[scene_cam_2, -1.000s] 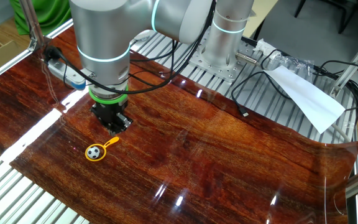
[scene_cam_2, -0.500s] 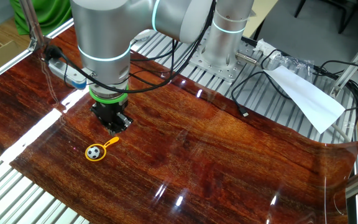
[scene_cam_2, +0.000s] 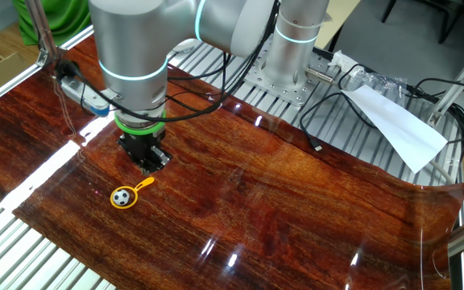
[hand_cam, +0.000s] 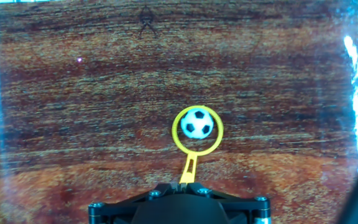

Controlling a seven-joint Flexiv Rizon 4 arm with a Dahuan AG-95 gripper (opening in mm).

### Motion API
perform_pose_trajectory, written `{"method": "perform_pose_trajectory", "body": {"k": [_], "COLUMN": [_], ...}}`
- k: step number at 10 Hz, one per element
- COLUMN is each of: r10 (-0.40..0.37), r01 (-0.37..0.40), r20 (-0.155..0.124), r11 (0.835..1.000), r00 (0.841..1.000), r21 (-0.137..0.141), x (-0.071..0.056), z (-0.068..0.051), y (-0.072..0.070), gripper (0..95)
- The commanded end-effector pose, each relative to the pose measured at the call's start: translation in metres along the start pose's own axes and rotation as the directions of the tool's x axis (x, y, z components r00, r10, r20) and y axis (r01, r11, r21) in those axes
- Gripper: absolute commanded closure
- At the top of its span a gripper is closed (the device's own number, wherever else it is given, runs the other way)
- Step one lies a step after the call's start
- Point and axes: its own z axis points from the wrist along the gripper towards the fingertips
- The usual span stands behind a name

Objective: Attach the bubble ring to the ball

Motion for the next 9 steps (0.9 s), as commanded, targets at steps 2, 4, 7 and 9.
{"method": "perform_pose_trajectory", "body": {"k": [2, 4, 7, 9], "r10": [0.025, 0.038, 0.045, 0.046], "r01": [-0.025, -0.038, -0.045, -0.046], "r20": [-0.013, -0.013, -0.008, -0.008], "r11": [1.000, 0.999, 0.999, 0.999], "r00": [1.000, 0.999, 0.999, 0.999], "r21": [-0.009, -0.011, 0.005, 0.007], "x": [0.0002, 0.0002, 0.0002, 0.0002], "z": [0.0004, 0.0004, 0.0004, 0.0004], "y": [0.0006, 0.0006, 0.0006, 0.0006], "gripper": [95.0, 95.0, 95.0, 95.0]}}
